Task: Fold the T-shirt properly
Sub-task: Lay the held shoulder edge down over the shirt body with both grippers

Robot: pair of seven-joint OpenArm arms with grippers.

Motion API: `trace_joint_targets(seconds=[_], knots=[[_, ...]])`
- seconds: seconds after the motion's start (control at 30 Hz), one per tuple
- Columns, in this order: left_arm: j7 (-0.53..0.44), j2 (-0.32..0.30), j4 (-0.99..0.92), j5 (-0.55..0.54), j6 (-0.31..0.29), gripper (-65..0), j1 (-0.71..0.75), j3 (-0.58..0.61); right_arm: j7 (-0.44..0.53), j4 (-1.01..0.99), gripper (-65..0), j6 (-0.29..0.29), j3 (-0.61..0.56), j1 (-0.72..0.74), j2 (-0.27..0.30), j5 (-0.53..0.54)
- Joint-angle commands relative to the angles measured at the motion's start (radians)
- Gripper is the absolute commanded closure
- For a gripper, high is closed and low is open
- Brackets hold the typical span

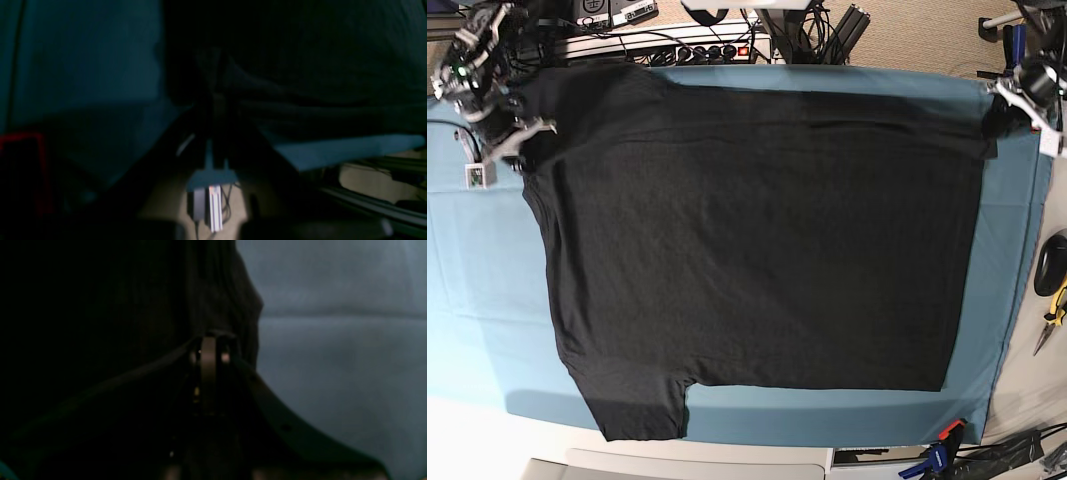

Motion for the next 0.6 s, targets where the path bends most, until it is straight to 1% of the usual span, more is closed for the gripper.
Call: trace_joint_targets(seconds=[0.0, 0.07, 0.2, 0.33, 0.57], knots=[[-0.029, -0.02, 0.014, 0.004, 0.013, 0.0, 0.002, -0.008, 0.036, 0.015, 0.0, -0.014, 0.002, 0.016, 0.017, -0.009], [-0.044, -0.02, 0.014, 0.025, 0.03, 0.0, -0.003, -0.008, 0.052, 0.015, 0.0, -0.026, 0.001, 0.037, 0.017, -0.033], [-0.053, -0.02, 0.014, 0.033, 0.029, 0.0, -0.019, -0.008, 0.073, -0.009, 0.0, -0.033, 0.001, 0.083, 0.017, -0.066], [-0.058, -0.023, 0.013, 0.066, 0.03, 0.0, -0.051, -0.008, 0.084, -0.086, 0.0, -0.033, 0.001, 0.149, 0.017, -0.069], [-0.061, -0.07, 0.012, 0.074, 0.03, 0.0, -0.07, -0.008, 0.092, -0.213, 0.0, -0.032, 0.001, 0.25, 0.017, -0.069]])
